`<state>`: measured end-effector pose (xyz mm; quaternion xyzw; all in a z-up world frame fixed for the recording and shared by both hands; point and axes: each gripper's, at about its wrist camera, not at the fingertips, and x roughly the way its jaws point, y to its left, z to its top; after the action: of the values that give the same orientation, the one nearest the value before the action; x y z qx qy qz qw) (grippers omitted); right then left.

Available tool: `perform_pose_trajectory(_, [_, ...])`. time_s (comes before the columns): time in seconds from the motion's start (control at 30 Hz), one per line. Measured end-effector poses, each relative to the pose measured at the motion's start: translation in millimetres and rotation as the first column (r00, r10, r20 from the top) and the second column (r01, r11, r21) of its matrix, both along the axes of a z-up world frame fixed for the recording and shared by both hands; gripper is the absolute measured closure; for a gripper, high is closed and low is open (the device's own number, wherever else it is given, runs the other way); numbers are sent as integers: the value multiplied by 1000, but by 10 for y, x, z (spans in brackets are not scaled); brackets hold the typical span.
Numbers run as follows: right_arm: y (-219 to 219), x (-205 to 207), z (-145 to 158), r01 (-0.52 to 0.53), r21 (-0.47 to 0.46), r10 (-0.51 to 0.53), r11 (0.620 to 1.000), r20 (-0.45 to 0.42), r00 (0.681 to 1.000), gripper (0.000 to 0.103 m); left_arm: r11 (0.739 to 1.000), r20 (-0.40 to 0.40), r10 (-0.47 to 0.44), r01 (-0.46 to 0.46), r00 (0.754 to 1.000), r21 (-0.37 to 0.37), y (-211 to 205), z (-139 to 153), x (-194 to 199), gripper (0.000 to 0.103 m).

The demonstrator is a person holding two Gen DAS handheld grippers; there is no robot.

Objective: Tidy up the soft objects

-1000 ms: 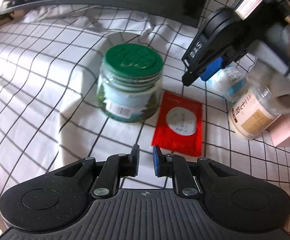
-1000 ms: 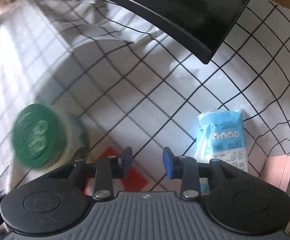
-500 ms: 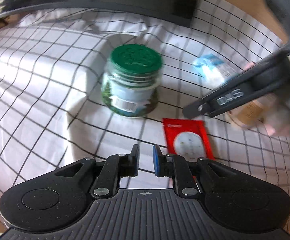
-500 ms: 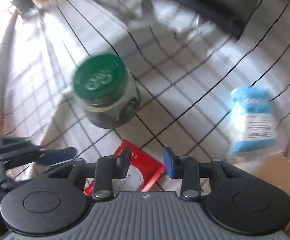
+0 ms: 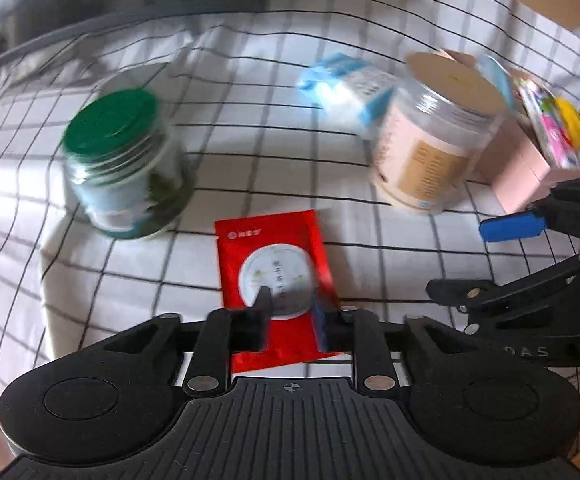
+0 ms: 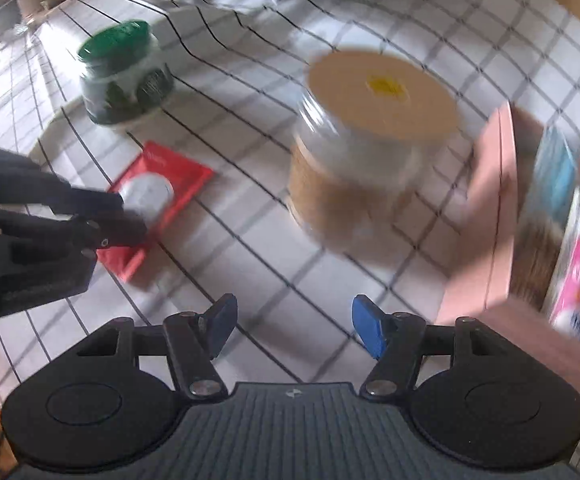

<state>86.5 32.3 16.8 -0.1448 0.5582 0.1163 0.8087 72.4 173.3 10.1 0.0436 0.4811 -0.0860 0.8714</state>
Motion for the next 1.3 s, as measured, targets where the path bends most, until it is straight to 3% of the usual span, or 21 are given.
perform_pose_trajectory(0.03, [-54, -20, 0, 14, 6, -14, 1000, 14, 1000, 31, 1000, -7, -12, 12, 1000, -6, -30, -1, 12, 64])
perform_pose_trajectory(0.1, [-127, -39, -11, 25, 11, -25, 1000, 26, 999, 27, 999, -21, -26, 25, 999, -32, -56, -6, 35, 46])
perform_pose_trajectory(0.17, [-192, -62, -30, 39, 27, -39, 999, 33, 999, 24, 998, -32, -45, 43, 998, -48, -93, -14, 56, 38])
perform_pose_trajectory(0.27, [-275, -85, -43, 70, 53, -71, 996, 26, 997, 18, 997, -46, -62, 59, 997, -58, -99, -9, 94, 38])
perform_pose_trajectory(0.33, [-314, -75, -61, 90, 69, -91, 994, 15, 996, 13, 993, -39, -43, 38, 998, -111, -15, 39, 98, 40])
perform_pose_trajectory(0.43, [-302, -110, -85, 74, 71, -75, 995, 16, 997, 7, 1000, 26, 7, -7, 1000, -18, 47, 83, 114, 43])
perform_pose_trajectory(0.5, [-292, -118, -97, 64, 71, -65, 995, 14, 998, 3, 1000, -20, 18, -18, 1000, -18, 64, 10, 181, 43])
perform_pose_trajectory(0.53, [-282, -118, -107, 60, 70, -61, 996, 12, 998, 2, 999, -50, 18, -20, 999, -31, 69, -39, 204, 41])
perform_pose_trajectory(0.6, [-273, -120, -119, 56, 71, -57, 996, 10, 998, 0, 999, -26, -2, 2, 1000, -33, 45, -56, 184, 36])
perform_pose_trajectory(0.87, [-275, -130, -125, 51, 74, -53, 996, 30, 998, 0, 998, -43, -34, 36, 998, 45, -196, -135, 227, 14])
perform_pose_trajectory(1.07, [-298, -149, -104, 44, 80, -48, 996, 45, 998, 0, 996, -104, 20, -29, 994, -84, -25, -74, 344, 11])
perform_pose_trajectory(1.23, [-304, -170, -108, 32, 89, -38, 996, 68, 997, 0, 997, -94, -46, 52, 994, 64, -251, -169, 284, 9])
perform_pose_trajectory(1.3, [-315, -179, -107, 30, 94, -37, 995, 78, 996, 0, 997, -93, -30, 36, 995, 63, -270, -195, 294, 5])
